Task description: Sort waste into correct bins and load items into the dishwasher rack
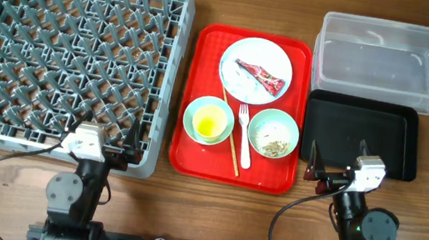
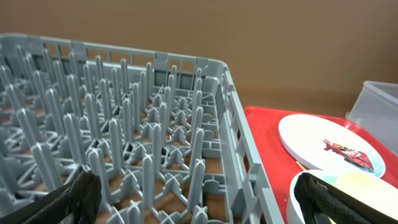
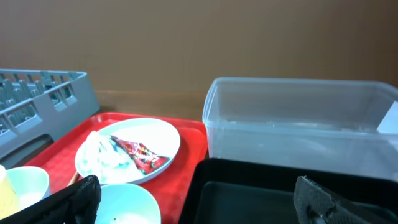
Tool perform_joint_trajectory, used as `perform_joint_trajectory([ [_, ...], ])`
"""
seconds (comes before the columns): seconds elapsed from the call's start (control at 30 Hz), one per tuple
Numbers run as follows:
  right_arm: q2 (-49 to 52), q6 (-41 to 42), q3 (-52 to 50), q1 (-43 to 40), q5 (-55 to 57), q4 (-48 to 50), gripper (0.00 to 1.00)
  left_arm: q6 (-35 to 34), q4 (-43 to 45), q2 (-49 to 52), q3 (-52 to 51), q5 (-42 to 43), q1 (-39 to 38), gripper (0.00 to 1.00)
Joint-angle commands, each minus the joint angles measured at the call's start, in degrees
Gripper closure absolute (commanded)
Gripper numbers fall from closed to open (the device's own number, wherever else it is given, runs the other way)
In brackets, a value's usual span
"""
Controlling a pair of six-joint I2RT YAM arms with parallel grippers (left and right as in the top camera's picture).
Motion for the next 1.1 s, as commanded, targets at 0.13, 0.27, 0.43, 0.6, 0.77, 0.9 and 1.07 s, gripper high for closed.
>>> perform_joint_trajectory([
  [0.13, 10.97, 3.58, 8.90, -0.22, -5.33, -1.38, 0.00, -3.04, -5.95, 10.34, 11.02, -0.96, 0.48, 0.00],
  [0.27, 21.53, 7.65, 17.14, -0.22, -9.49, -5.60, 0.00, -3.04, -14.99, 20.65, 21.07, 0.57, 0.48, 0.00],
  [0.43, 37.00, 7.50, 30.14, -0.22, -14.58, -14.27, 0.00, -3.02, -24.55, 33.59, 33.48, 1.01, 0.48, 0.00],
  [0.6, 54.66, 5.75, 50.36, -0.22, -18.36, -29.79, 0.00, -3.04, -33.90, 43.82, 42.88, 2.32, 0.48, 0.00],
  [0.77, 68.06, -7.17, 72.83, 0.20, -19.37, -44.78, 0.00, -3.02, -33.86, 45.31, 43.04, 2.29, 0.48, 0.00],
  [0.9, 70.88, -4.52, 77.40, 0.24, -17.64, -46.07, 0.00, -3.02, -32.68, 45.31, 43.04, 2.27, 0.48, 0.00],
  [1.07, 71.28, 3.21, 77.31, 0.20, -20.00, -42.77, 0.00, -3.02, -32.76, 45.31, 43.04, 2.27, 0.48, 0.00],
])
